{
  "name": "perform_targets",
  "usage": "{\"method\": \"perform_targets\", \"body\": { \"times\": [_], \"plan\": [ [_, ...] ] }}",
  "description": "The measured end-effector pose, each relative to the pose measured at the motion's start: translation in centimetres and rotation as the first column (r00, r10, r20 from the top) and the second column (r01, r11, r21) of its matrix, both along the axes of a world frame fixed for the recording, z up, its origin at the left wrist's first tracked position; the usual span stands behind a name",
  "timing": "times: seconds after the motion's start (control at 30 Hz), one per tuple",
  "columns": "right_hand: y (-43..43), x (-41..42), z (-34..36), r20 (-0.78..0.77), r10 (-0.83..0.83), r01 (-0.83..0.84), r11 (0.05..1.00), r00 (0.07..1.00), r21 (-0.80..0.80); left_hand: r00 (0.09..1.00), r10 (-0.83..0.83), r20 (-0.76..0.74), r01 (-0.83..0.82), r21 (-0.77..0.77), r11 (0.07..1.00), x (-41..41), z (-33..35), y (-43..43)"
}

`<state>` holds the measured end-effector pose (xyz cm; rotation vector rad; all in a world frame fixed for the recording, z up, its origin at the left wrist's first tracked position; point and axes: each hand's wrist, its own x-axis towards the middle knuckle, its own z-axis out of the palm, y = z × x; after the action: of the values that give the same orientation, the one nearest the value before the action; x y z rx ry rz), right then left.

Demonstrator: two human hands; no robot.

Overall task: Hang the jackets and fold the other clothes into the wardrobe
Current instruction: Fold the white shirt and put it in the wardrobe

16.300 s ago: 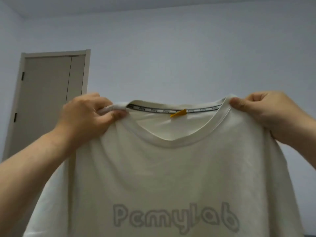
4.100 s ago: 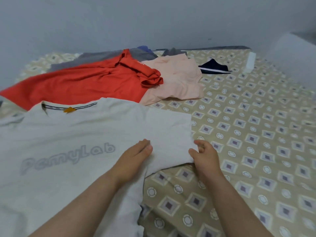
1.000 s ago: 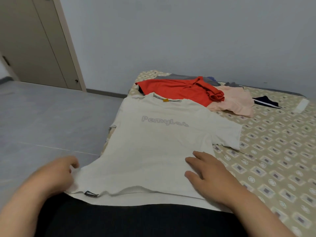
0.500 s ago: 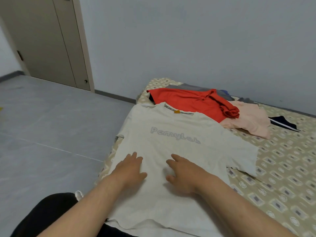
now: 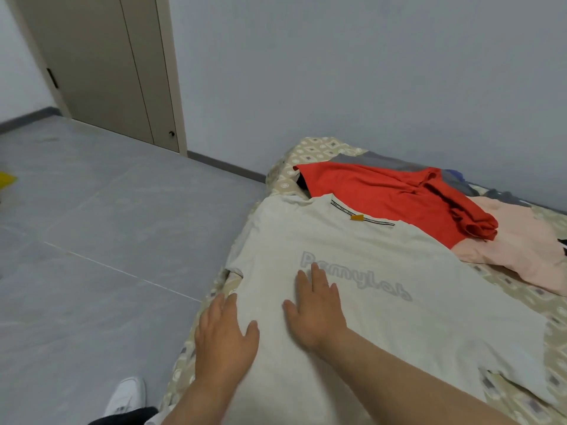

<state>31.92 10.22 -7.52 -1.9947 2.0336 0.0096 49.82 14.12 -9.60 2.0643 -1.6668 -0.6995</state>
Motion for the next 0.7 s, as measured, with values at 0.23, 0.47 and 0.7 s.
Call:
{"method": "perform_targets", "body": {
  "times": [0.23,0.47,0.7],
  "plan": [
    [0.1,0.0,-5.4,-0.092,-0.031,0.018,0.99,0.995,-0.141,0.792,0.306,-0.529,-0.228,0.208,0.951,2.2,-1.4,-7.5],
    [-0.4,0.3,-5.6,-0.1,-0.057,0.03,0.968,0.993,-0.25,0.029,0.707,-0.706,0.051,0.708,0.705,3.3,-3.2,-16.9],
    [-0.8,0.1,-5.8,-0.09,-0.064,0.035,0.956,0.994,-0.29,-0.259,0.621,-0.74,-0.119,0.663,0.739,2.3,-4.9,-19.3]
  ]
}}
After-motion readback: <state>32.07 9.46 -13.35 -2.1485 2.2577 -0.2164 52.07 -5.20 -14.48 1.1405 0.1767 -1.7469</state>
